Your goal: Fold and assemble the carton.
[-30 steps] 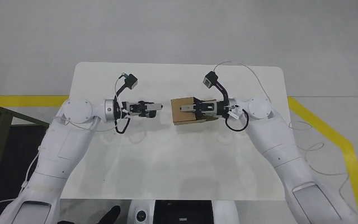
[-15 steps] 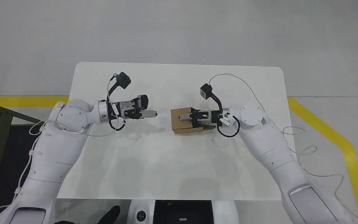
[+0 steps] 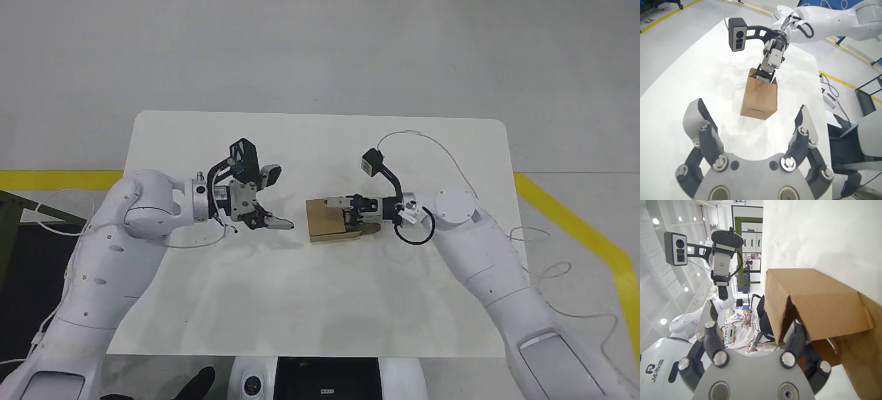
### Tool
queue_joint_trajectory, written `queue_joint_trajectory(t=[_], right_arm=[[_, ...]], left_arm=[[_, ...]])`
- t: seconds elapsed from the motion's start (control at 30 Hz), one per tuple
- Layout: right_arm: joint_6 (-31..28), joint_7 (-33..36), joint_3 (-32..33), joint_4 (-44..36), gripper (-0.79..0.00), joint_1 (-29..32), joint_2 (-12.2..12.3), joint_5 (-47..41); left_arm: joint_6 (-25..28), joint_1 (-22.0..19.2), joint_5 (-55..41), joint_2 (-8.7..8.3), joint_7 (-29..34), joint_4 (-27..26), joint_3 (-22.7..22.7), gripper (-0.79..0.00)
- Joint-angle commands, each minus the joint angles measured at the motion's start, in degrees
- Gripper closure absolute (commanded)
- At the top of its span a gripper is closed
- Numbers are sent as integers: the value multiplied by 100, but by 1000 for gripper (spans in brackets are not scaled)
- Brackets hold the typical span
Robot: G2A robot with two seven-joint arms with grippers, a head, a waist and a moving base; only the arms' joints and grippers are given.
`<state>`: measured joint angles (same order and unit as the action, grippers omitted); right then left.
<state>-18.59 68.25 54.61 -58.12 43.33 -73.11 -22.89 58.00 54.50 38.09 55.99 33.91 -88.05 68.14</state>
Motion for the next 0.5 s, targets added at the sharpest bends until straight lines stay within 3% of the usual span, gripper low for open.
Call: queue_joint_trajectory(t=[0.0,0.13,0.47], right_arm=[[15,1,119,-107,-785,89,41,-47],[73,12,347,-432,-785,302,130,-83],[242,139,858,-1252,-785,663,328,-12]], left_arm=[[1,17,765,-39,-592,-109,-101,-785],[1,-6,1784,-112,-1551,10,-287,-785],[1,-6,1784,-112,-1551,10,-287,-785]])
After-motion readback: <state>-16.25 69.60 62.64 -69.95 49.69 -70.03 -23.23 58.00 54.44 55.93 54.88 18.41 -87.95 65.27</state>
